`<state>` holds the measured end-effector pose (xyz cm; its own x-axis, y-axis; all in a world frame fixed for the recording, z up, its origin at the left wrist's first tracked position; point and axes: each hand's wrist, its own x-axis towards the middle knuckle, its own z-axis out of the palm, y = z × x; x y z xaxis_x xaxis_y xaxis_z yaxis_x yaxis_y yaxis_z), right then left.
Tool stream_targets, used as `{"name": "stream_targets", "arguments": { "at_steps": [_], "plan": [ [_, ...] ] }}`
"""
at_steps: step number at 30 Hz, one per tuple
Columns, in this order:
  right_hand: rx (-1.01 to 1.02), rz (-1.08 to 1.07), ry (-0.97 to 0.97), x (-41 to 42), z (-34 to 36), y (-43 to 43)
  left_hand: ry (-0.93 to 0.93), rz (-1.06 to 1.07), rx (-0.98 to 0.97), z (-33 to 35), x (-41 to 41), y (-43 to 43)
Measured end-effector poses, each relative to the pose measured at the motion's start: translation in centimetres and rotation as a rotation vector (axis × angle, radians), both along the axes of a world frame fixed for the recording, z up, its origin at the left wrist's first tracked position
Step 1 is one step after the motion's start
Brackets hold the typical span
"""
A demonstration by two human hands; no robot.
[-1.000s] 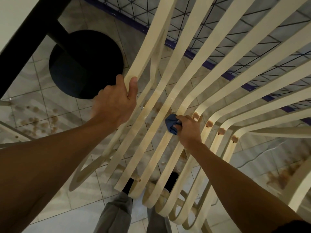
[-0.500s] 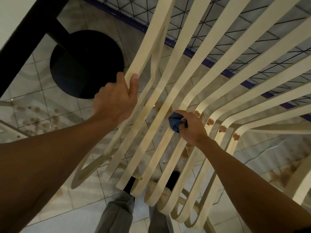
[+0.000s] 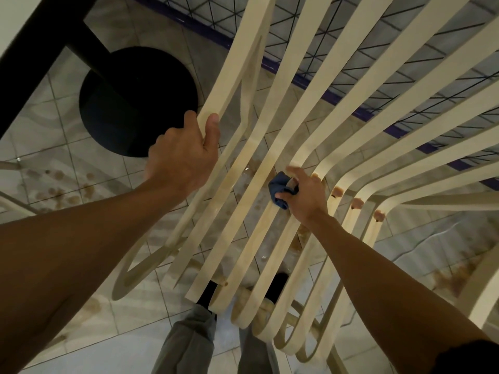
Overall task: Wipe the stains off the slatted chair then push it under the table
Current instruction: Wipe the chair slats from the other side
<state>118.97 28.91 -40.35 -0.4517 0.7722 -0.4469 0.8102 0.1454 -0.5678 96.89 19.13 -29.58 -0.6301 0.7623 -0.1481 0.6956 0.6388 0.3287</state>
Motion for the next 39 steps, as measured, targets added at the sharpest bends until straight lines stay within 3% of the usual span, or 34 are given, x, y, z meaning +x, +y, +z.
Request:
{"name": "stream_targets", "arguments": {
  "at_steps": [9, 18, 26, 33, 39],
  "plan": [
    [-0.031, 0.209, -0.008, 0.5, -0.2, -1.5, 0.002, 0.000, 0.003, -0.1, 0.0, 0.0],
    [0.033, 0.162, -0.054, -0.1, 0.0, 0.2, 0.022, 0.003, -0.004, -0.1, 0.1, 0.0],
    [-0.033, 0.446, -0.104, 0.1, -0.4, -0.5, 0.029, 0.012, -0.010, 0.0, 0.2, 0.1],
    [0.008, 0.287, -0.074, -0.2, -0.8, -0.8, 0.007, 0.016, -0.024, -0.3, 0.0, 0.1],
    [-0.069, 0.465, -0.057, 0.6, -0.5, -2.4, 0.011, 0.015, -0.032, -0.1, 0.0, 0.1]
  ]
}}
